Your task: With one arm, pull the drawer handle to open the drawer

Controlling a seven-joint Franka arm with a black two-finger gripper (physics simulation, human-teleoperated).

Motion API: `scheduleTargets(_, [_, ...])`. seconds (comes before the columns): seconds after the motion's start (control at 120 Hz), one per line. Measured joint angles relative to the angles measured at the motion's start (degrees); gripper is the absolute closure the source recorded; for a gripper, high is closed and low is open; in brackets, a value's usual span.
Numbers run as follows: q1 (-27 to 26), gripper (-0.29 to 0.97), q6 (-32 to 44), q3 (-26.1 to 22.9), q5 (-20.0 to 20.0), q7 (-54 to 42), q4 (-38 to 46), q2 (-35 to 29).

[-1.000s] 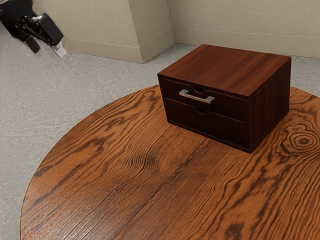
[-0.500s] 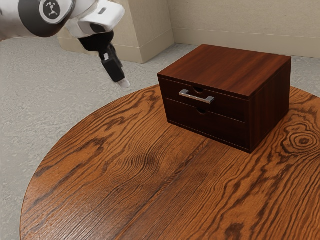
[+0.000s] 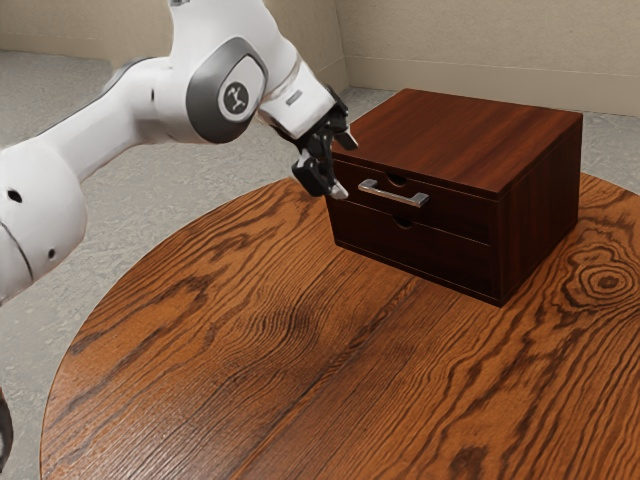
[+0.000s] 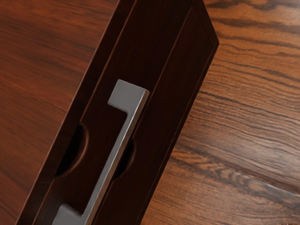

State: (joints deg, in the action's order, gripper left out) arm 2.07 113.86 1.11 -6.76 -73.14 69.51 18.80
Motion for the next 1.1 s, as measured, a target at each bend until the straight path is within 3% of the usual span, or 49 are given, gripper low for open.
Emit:
scheduleTargets(0.5, [0.1, 0.16, 5.6, -0.4, 0.2, -15.7, -1.3, 5.1])
scheduleTargets(1.1, [0.1, 0.31, 7.2, -1.0, -0.3, -23.6, -2.3, 8.2])
